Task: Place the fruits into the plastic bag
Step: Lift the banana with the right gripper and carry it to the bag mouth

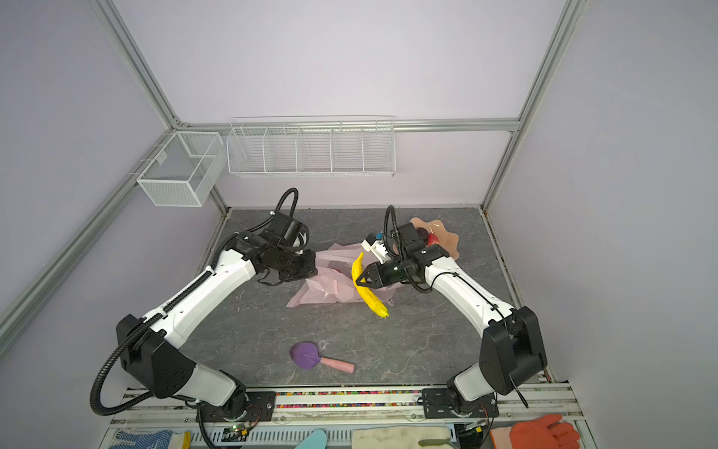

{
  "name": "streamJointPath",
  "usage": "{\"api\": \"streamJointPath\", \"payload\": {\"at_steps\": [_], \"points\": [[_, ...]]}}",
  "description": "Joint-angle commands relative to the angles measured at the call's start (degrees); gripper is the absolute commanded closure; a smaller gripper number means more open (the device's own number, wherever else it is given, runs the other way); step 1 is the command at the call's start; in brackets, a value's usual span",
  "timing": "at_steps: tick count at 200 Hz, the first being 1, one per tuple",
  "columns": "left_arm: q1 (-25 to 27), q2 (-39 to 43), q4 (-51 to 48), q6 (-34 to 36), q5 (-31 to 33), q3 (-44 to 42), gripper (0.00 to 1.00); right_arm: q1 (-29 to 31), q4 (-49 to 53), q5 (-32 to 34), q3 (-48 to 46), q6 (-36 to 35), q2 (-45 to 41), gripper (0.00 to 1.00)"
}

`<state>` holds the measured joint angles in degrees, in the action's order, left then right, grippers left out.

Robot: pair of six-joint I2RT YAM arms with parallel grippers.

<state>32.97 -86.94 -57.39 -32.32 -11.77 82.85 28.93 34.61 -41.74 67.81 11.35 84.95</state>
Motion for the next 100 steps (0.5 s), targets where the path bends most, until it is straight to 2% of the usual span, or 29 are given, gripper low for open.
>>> {"api": "streamJointPath", "payload": {"at_steps": [1, 32, 61, 100], "points": [[0.0, -0.2, -1.1, 0.9, 1.4, 2.0, 1.0, 1.4, -4.0, -5.8, -2.8, 6.1, -4.3, 0.93], [0.1, -0.2, -0.9, 0.9, 1.4, 2.5, 1.0, 2.9, -4.0, -7.4, -6.6, 8.6, -4.5, 0.93], [0.2, -0.1, -1.0, 1.3, 1.3, 2.3, 1.0, 2.9, -9.3, -9.4, -8.0, 14.3, -0.3, 0.93], [1.4, 0.4, -1.1, 3.2, 1.2, 2.4, 1.0, 2.3, -13.0, -6.2, -5.9, 19.5, 6.2, 0.93]]}}
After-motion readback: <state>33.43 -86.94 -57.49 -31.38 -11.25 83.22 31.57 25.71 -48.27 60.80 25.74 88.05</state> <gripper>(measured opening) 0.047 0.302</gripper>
